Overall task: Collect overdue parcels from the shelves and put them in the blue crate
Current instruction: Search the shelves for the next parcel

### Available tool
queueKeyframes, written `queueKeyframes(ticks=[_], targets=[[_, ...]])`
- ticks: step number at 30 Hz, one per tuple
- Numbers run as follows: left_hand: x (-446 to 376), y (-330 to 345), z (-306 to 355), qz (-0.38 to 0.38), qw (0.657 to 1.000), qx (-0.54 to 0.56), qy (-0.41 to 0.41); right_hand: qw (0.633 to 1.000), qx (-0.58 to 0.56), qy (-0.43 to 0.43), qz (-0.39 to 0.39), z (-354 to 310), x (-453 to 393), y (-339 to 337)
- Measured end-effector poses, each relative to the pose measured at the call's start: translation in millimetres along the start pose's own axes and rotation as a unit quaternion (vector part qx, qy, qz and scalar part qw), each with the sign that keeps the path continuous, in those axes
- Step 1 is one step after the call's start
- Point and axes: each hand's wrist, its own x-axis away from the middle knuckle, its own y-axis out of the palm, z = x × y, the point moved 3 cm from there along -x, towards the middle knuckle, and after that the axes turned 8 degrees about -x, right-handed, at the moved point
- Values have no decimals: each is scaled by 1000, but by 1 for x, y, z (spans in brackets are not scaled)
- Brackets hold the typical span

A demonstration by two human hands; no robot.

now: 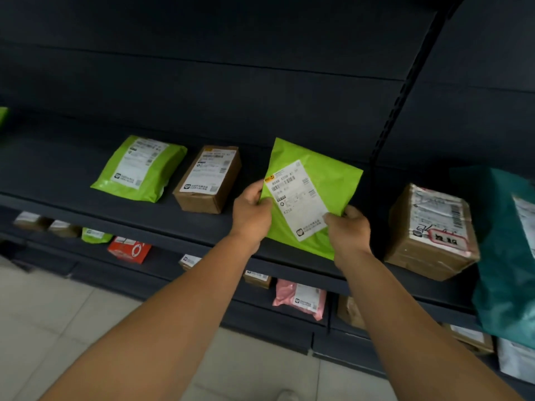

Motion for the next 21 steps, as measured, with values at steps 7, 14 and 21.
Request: queueKeyframes(ticks=[7,14,21], targets=[[-1,-8,18,6,998,-3,63,997,-78,-28,-6,-8,10,1],[-1,-13,27,7,997,10,80,993,-110,-41,-4,-13,17,2],[2,-14,33,-2,997,8,80,993,-111,-42,6,-15,22,1]])
